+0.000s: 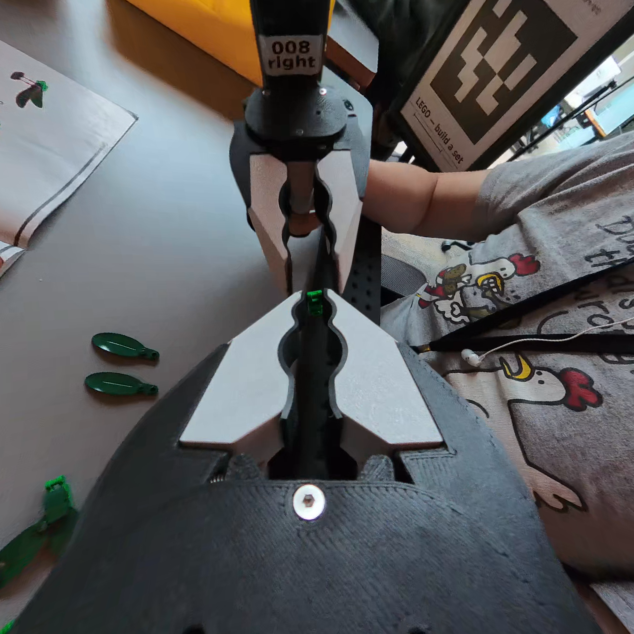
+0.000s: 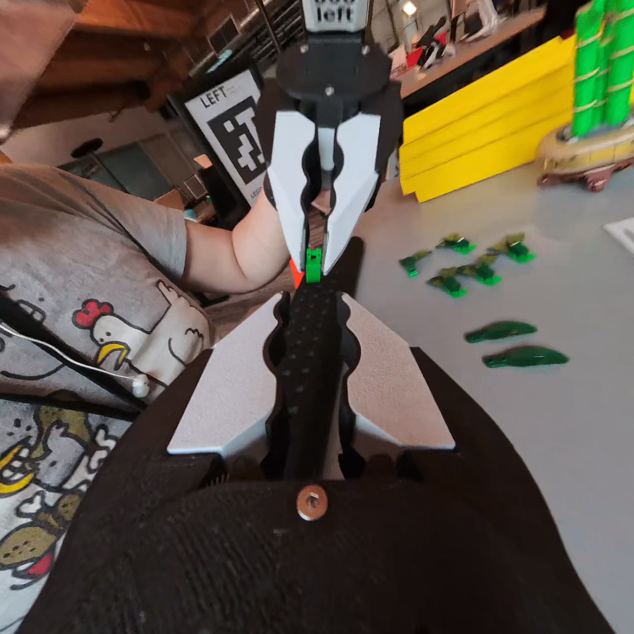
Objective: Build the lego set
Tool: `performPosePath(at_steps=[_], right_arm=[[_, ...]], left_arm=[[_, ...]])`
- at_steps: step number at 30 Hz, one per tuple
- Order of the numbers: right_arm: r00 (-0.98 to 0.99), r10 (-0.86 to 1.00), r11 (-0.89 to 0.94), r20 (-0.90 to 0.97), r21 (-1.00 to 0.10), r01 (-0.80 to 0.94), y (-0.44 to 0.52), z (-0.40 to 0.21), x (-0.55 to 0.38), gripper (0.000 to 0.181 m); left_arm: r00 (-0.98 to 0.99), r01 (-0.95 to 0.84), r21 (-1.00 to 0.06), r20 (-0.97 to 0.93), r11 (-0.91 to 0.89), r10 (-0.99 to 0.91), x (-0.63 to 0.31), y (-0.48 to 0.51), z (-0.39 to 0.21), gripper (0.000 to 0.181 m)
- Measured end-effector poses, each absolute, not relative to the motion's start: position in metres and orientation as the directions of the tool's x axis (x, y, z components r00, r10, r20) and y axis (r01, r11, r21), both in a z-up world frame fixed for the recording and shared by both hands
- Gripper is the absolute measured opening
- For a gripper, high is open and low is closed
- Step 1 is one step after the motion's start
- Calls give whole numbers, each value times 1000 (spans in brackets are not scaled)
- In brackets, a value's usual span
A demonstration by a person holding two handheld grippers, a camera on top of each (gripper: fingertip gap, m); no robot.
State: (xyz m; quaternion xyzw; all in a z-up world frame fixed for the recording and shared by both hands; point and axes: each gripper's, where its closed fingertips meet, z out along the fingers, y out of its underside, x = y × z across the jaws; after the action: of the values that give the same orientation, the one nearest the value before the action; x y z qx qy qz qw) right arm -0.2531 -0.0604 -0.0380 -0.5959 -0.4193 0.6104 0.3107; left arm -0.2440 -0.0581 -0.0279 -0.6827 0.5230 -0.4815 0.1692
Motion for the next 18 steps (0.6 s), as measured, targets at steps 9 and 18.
performPosePath(at_steps=[9, 18], right_arm=[[-168, 789, -590, -591, -805, 59, -57, -32, -254, 12], [-203, 756, -642, -623, -766, -37, -51, -17, -250, 5]], left_arm=[[-4, -562, -712, 513, -422, -859, -234, -55, -28, 6], [-27, -439, -768, 531, -467, -847, -227, -47, -7, 35]])
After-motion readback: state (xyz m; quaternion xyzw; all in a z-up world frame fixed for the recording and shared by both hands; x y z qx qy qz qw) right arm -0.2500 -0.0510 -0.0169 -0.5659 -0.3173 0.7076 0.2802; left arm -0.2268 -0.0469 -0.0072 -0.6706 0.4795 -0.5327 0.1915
